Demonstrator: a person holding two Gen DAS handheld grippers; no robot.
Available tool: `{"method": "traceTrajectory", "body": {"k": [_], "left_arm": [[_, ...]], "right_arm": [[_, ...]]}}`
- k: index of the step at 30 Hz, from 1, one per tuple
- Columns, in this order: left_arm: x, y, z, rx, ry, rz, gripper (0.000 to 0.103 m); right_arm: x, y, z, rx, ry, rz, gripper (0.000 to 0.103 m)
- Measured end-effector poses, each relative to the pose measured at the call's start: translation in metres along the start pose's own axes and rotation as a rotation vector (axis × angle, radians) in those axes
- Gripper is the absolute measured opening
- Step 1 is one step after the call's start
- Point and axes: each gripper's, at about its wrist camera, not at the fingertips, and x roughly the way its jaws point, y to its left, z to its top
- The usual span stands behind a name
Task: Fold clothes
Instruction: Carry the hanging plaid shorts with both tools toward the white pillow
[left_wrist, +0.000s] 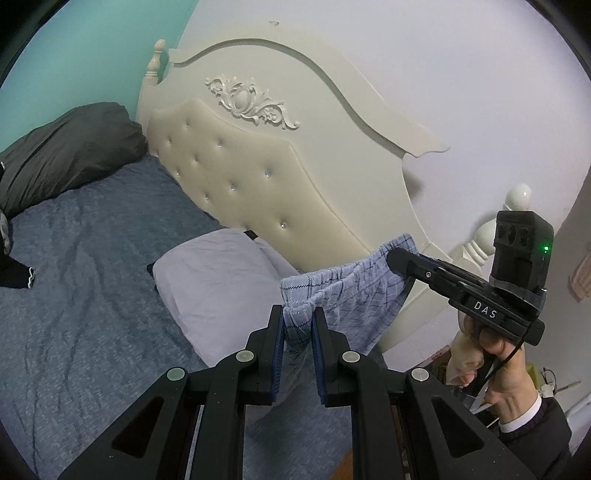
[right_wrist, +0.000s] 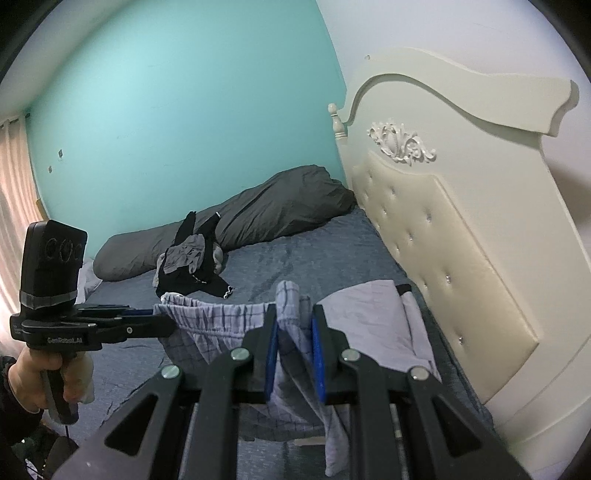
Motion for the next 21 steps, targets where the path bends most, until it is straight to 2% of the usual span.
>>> {"method": "traceTrajectory", "body": {"k": [21], "left_arm": [[0.046,-0.019,0.012,0.004,0.029,0.014,0.015]], "right_arm": [[0.003,-0.042,0.007,-0.002,0.05,-0.044,0.016]]}}
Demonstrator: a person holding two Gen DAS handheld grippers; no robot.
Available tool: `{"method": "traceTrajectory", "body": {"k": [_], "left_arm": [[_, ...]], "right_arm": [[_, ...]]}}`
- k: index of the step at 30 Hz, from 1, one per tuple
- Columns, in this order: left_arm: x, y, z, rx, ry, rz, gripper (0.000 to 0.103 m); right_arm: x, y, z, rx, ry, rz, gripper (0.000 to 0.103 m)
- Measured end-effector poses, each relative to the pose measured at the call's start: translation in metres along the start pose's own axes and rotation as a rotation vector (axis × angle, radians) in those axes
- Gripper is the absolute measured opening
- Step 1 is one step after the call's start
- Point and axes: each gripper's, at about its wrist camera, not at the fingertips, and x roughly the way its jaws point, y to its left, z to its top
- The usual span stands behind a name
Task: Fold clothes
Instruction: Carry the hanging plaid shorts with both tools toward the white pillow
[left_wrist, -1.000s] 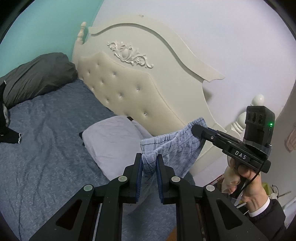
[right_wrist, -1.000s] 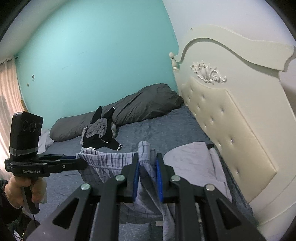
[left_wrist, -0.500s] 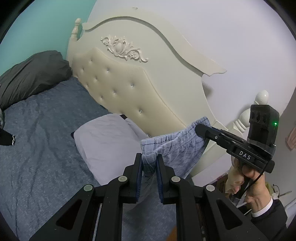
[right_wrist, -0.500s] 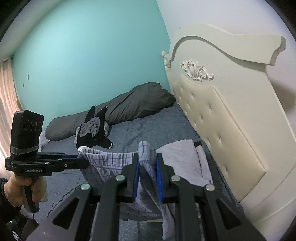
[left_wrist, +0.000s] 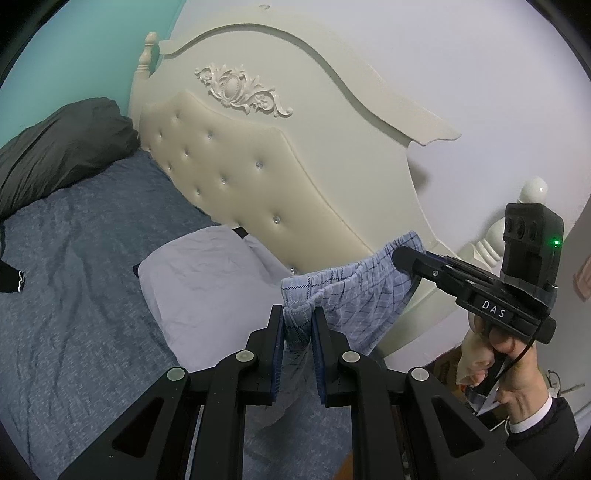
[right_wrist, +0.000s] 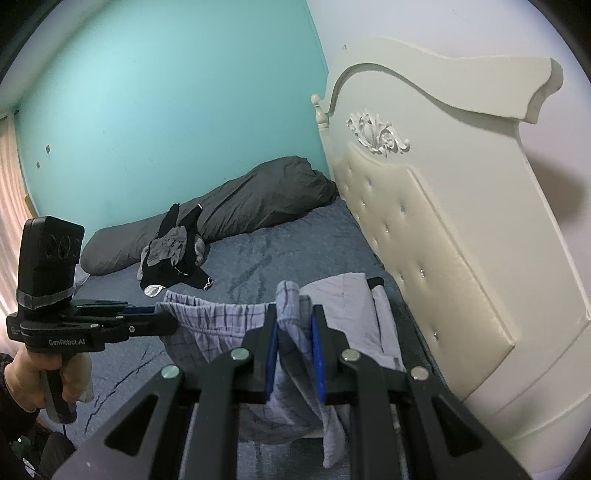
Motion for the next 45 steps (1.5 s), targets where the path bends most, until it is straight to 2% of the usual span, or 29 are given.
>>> {"method": "traceTrajectory", "body": {"k": [33,45], "left_arm": [[0.041,0.052,0.025,-0.074,-0.004,0.036,0.015],[0.067,0.082,0.04,-0.1,0.007,0.061,0.015]], "right_arm": [[0.064,-0.01,0.031,-0.044,0.075,0.0,0.016],[0.11,-0.015,0.047,-0.048,0.119,-0.022,0.016]]}}
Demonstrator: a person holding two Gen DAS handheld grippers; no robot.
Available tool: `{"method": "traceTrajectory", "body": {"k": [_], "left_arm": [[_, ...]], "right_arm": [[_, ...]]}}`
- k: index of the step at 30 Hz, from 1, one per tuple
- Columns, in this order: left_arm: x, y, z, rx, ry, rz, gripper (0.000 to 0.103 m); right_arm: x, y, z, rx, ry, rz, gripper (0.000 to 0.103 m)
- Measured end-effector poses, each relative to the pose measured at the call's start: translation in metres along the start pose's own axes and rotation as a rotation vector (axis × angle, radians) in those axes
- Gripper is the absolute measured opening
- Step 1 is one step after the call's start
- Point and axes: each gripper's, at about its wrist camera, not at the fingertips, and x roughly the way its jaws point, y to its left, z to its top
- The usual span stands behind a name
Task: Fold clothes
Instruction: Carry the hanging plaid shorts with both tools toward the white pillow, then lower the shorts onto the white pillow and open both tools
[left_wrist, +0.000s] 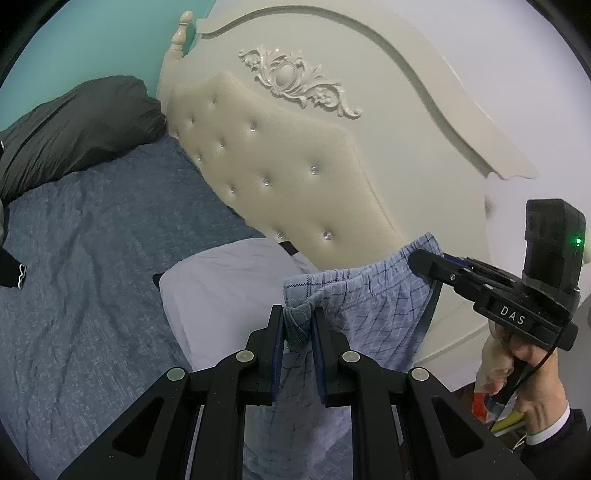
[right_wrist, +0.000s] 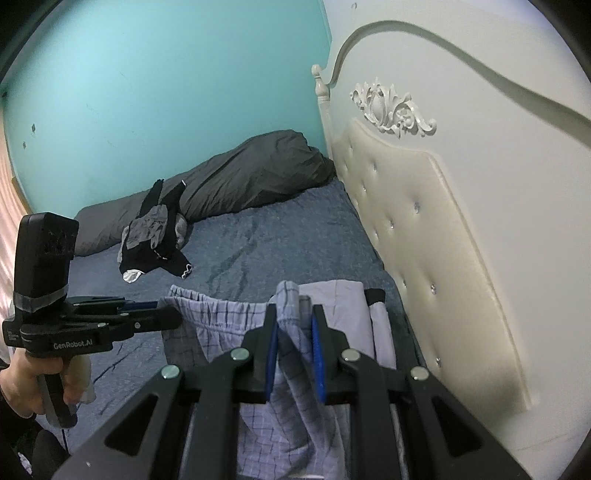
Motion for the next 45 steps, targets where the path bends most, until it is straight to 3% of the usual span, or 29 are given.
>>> {"method": "traceTrajectory", "body": {"k": [21,33,45], "left_arm": [[0.079,0.075,0.005,-0.094,0.066,0.039,0.015],[0.139,0.104,-0.004,-0.129,0.127,0.045,0.015],[0.172,0.128,-0.018,-0.165,0.161,0.042,0.015]], "right_arm": [[0.111,-0.006,0.018,-0.045,0.139,-0.031,0.016],[0.166,-0.031,0.006,-0.037,0.223,-0.067,0.016],[0.216,-0.041,-0.006,-0.057,0.305,-0.097,0.016]]}}
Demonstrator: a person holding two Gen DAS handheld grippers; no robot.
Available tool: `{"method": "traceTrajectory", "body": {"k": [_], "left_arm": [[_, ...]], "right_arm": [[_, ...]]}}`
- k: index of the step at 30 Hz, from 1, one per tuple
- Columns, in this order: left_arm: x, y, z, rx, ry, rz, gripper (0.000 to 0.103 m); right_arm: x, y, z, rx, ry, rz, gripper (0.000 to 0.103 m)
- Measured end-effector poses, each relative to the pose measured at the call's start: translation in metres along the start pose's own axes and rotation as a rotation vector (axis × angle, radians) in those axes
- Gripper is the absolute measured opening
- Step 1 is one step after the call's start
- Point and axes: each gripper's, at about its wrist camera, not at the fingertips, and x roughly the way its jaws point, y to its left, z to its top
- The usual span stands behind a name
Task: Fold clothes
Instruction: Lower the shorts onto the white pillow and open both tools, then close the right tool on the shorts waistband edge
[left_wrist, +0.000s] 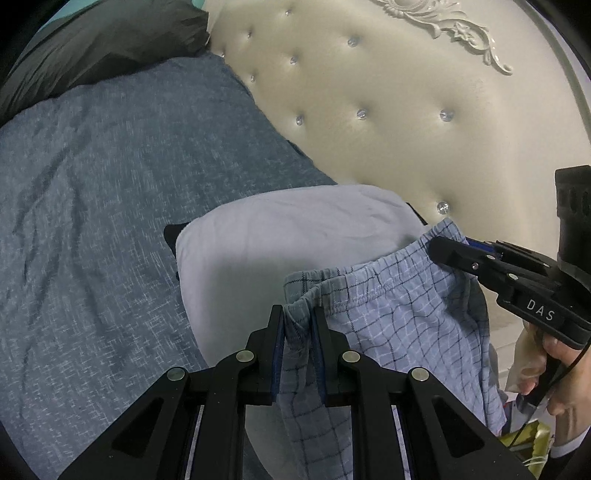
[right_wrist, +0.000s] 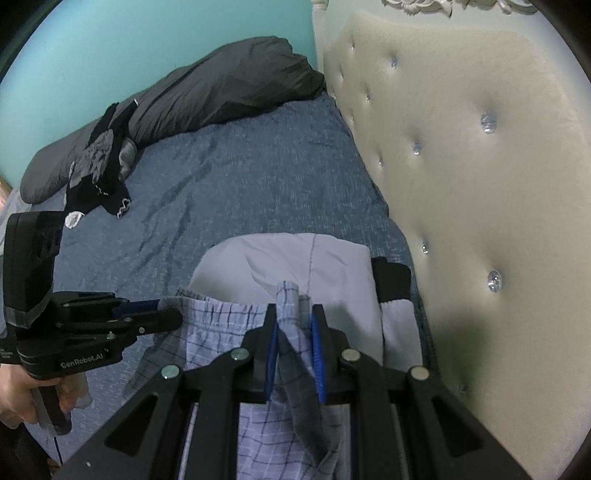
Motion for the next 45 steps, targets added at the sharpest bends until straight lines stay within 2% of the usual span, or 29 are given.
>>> {"method": "traceTrajectory", "body": {"k": [7,9,10,11,13,14,18,20,23,25,28,33,39,45], "left_arm": [[0.012,0.004,-0.005,-0.023,0.016,-0.012,0.017],[0.009,0.004,-0.007,-0.028,0.01,-0.006,0.023],[0.008,0.005,-0.006,-0.033,0.005,-0.001,0.03],[0.006,0.005,-0.006,-0.037,0.0,0.004,0.034],[-0.005,0.007,-0.004,-0.045,-0.037,0.018,0.036],[-0.011,0.008,-0.003,-0.046,-0.054,0.024,0.036],[-0.033,0.01,0.0,-0.042,-0.119,0.04,0.036],[-0.036,0.008,-0.002,-0.033,-0.123,0.027,0.036],[-0.03,0.002,-0.006,-0.011,-0.107,0.007,0.035],[-0.024,0.0,-0.008,-0.004,-0.089,-0.002,0.034],[-0.013,0.0,-0.012,-0.004,-0.068,-0.011,0.034],[0.0,-0.001,-0.017,-0.001,-0.039,0.002,0.034],[0.007,0.007,-0.022,-0.009,-0.015,0.012,0.034],[-0.009,0.007,-0.021,-0.006,-0.034,0.016,0.034]], "right_arm": [[0.016,-0.004,-0.003,0.018,0.035,-0.026,0.016],[0.019,-0.006,-0.006,0.028,0.042,-0.032,0.018],[0.02,-0.008,-0.006,0.039,0.038,-0.04,0.019],[0.019,-0.01,-0.007,0.055,0.032,-0.046,0.023],[0.016,-0.018,-0.007,0.105,0.022,-0.055,0.031],[0.014,-0.02,-0.007,0.116,0.018,-0.055,0.032],[-0.008,-0.031,-0.006,0.154,-0.039,-0.071,0.032],[-0.021,-0.037,-0.005,0.183,-0.079,-0.066,0.033],[-0.035,-0.037,-0.006,0.191,-0.124,-0.012,0.032],[-0.037,-0.03,-0.006,0.159,-0.122,0.023,0.031],[-0.031,-0.02,-0.008,0.113,-0.093,0.033,0.013],[-0.015,-0.018,-0.01,0.104,-0.044,0.042,0.012],[0.001,-0.031,-0.02,0.15,-0.014,-0.004,0.012],[-0.01,-0.044,-0.024,0.221,-0.048,-0.005,0.012]]}}
